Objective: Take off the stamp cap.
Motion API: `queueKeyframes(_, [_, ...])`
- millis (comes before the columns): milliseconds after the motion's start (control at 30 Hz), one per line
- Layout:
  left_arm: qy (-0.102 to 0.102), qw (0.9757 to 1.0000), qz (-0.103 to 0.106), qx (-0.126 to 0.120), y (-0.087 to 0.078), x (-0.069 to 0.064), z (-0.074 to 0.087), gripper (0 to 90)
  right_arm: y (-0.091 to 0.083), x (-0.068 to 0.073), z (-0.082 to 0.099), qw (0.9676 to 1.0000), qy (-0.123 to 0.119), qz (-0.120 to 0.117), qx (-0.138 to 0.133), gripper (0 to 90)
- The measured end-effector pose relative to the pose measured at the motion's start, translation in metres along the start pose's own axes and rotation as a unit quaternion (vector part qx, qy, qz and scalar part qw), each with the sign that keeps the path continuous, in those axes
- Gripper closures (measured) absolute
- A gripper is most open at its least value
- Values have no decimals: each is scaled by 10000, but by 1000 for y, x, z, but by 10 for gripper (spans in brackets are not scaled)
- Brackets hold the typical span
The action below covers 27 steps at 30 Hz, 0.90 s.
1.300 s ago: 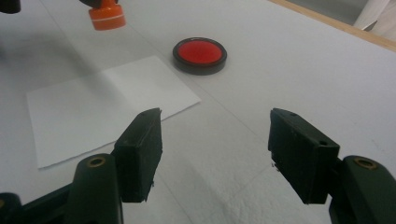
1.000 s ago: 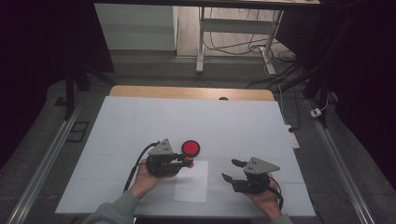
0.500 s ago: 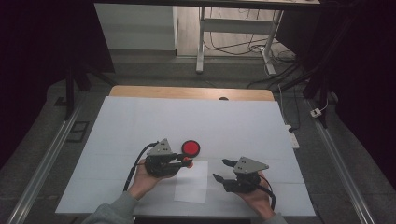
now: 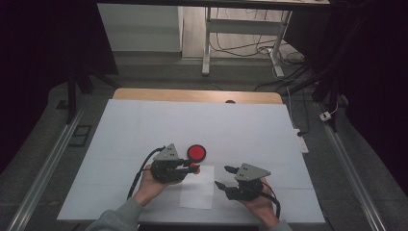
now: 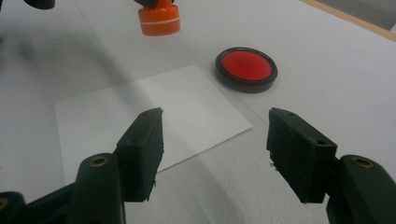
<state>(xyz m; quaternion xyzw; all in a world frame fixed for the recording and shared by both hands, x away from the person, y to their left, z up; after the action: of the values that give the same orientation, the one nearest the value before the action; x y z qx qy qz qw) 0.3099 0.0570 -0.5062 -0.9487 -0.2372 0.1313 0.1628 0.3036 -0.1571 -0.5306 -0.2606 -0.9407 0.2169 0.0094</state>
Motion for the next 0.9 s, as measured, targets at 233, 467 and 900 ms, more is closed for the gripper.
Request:
queueKeyframes(233, [1, 10000, 10, 22, 1, 0, 1, 722, 6, 5, -1, 10000, 2, -52, -25, 358])
queueKeyframes(467, [-15, 10000, 20, 39, 2, 0, 1, 722, 13, 10, -1, 9999, -54, -109, 2, 360])
queueKeyframes(900, [-43, 9999, 65, 77, 5, -1, 3, 722, 23, 20, -4, 9997, -133, -209, 12, 360])
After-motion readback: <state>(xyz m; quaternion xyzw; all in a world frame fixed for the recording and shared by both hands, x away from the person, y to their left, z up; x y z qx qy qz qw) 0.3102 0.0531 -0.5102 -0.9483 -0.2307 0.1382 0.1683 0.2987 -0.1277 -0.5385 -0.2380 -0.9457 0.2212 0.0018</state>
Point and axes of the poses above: each handheld gripper's, and its own axes: y roughly forward along the jaws, z roughly out of its underside, x roughly to its left, the point moved 5 cm from there along y, roughly forward along the jaws, and after that the axes turned 7 degrees about -x, right-handed, at the moved point
